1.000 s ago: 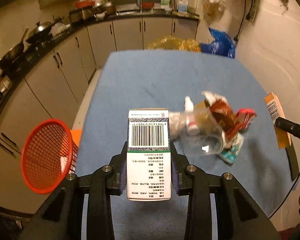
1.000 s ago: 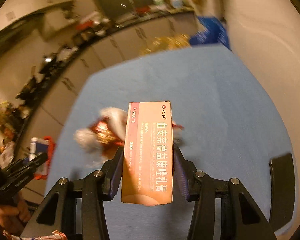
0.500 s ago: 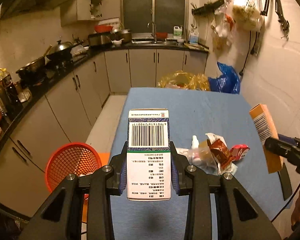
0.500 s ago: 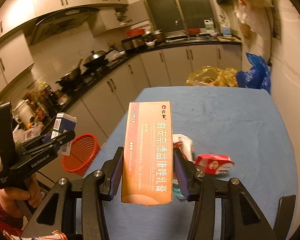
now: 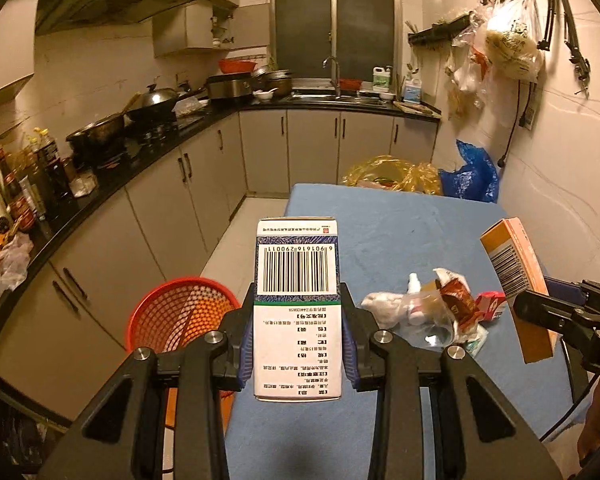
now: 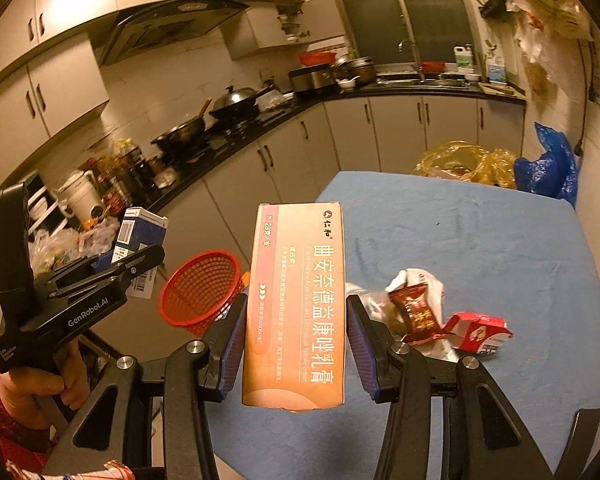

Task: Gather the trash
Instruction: 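Carry both boxes over the red wastebasket and open both tools to drop them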

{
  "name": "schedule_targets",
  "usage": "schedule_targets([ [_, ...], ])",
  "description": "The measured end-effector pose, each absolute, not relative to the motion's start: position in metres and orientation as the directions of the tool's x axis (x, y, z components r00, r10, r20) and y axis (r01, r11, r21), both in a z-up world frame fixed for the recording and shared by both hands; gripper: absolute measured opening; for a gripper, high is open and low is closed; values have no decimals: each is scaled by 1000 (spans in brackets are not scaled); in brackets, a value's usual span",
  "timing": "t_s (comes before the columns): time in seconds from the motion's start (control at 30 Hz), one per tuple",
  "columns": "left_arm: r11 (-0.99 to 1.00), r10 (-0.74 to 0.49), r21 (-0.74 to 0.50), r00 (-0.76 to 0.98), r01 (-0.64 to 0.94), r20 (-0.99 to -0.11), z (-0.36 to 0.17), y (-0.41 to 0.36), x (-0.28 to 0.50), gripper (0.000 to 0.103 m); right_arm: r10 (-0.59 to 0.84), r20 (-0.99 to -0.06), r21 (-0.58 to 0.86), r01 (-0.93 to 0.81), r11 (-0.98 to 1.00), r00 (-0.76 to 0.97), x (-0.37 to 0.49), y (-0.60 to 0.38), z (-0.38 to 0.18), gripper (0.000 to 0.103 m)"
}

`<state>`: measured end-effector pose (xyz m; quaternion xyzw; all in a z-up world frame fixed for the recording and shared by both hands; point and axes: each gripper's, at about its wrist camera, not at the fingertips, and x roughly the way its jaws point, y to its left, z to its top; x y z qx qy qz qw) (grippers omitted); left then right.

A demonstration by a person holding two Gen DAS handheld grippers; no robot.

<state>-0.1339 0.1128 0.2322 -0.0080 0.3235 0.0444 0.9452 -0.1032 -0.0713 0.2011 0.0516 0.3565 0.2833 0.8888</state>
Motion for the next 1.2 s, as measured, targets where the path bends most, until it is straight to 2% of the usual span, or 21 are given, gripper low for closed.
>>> schedule_targets([
  [0.67, 955, 223, -2, 725, -296, -651, 211, 173, -183, 33, 634, -646, 316, -608, 729, 425, -104, -1, 177, 52],
  [1.0, 919, 257, -40, 672, -392, -695, 196, 212, -195, 33, 653, -679, 346, -637, 688, 337, -93, 37, 160, 52],
  [1.2, 907, 233, -85, 659, -412, -716, 186, 233, -191, 33, 660, -696, 378, -638, 671, 283, -77, 61, 151, 52],
])
